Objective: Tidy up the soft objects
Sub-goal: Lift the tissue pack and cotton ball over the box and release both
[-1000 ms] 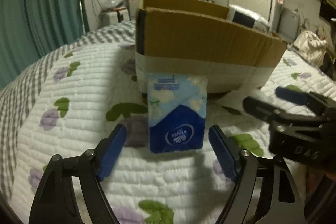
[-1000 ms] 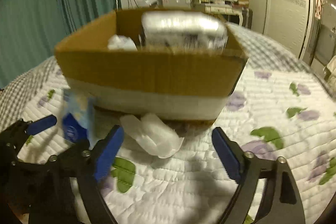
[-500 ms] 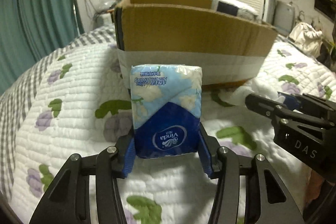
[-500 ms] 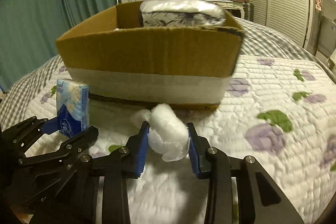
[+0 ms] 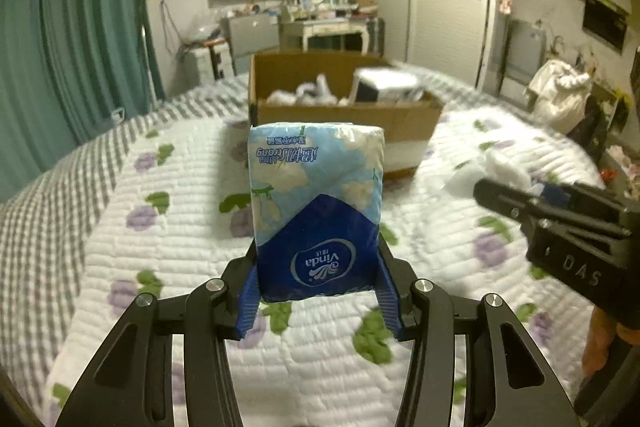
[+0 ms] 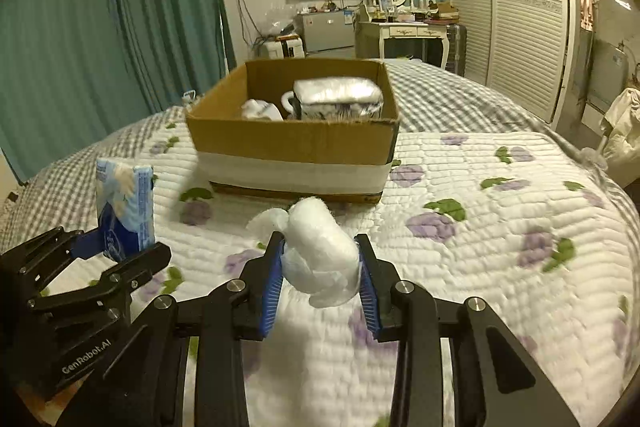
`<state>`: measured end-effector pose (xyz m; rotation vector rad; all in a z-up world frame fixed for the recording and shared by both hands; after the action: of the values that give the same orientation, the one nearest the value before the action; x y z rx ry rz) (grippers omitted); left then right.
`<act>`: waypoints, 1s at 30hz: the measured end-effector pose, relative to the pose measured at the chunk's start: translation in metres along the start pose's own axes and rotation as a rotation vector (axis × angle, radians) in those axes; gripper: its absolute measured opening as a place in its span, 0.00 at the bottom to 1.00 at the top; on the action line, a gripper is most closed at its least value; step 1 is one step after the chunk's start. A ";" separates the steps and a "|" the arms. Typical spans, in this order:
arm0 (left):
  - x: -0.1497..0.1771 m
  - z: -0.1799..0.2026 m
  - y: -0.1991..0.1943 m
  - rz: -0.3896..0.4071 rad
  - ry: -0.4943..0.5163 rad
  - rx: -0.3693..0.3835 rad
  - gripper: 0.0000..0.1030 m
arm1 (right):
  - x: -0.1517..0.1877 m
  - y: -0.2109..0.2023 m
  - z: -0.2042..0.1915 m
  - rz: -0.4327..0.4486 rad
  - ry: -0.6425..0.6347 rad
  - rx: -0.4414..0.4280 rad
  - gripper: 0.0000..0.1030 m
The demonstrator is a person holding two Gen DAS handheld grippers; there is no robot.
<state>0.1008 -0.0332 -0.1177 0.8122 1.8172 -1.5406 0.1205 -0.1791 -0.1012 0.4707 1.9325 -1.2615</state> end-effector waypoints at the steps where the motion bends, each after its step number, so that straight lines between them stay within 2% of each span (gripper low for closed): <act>1: -0.004 -0.001 -0.010 0.014 0.000 0.005 0.46 | -0.001 -0.009 -0.003 0.005 0.005 -0.005 0.33; 5: -0.022 -0.005 -0.038 0.053 0.007 0.004 0.46 | -0.012 -0.046 -0.019 0.019 -0.041 0.021 0.33; 9: -0.047 -0.011 -0.066 0.114 0.010 0.005 0.46 | -0.035 -0.077 -0.035 0.042 -0.066 -0.006 0.33; 16: -0.108 -0.020 -0.077 0.208 0.013 -0.014 0.46 | -0.120 -0.113 -0.049 0.133 -0.152 -0.014 0.33; 21: -0.147 -0.017 -0.057 0.245 0.014 -0.036 0.46 | -0.168 -0.103 -0.048 0.170 -0.188 -0.008 0.33; 26: -0.177 -0.009 -0.026 0.263 0.012 -0.044 0.46 | -0.209 -0.071 -0.045 0.178 -0.230 -0.001 0.33; 30: -0.197 -0.006 0.010 0.261 0.036 -0.057 0.46 | -0.232 -0.043 -0.033 0.196 -0.213 -0.009 0.33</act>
<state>0.2308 -0.0382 0.0307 1.0117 1.6950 -1.3102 0.2265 -0.1455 0.1091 0.4884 1.6712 -1.1282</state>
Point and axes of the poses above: each gripper's, at about its wrist camera, not at the fingertips, and y roughly the way its jaws point, z to its right, x to its underside, the point moved 9 cm from there along y, roughly the way its jaws point, and after that the axes turned 11 degrees about -x, right-handed, at the moved point
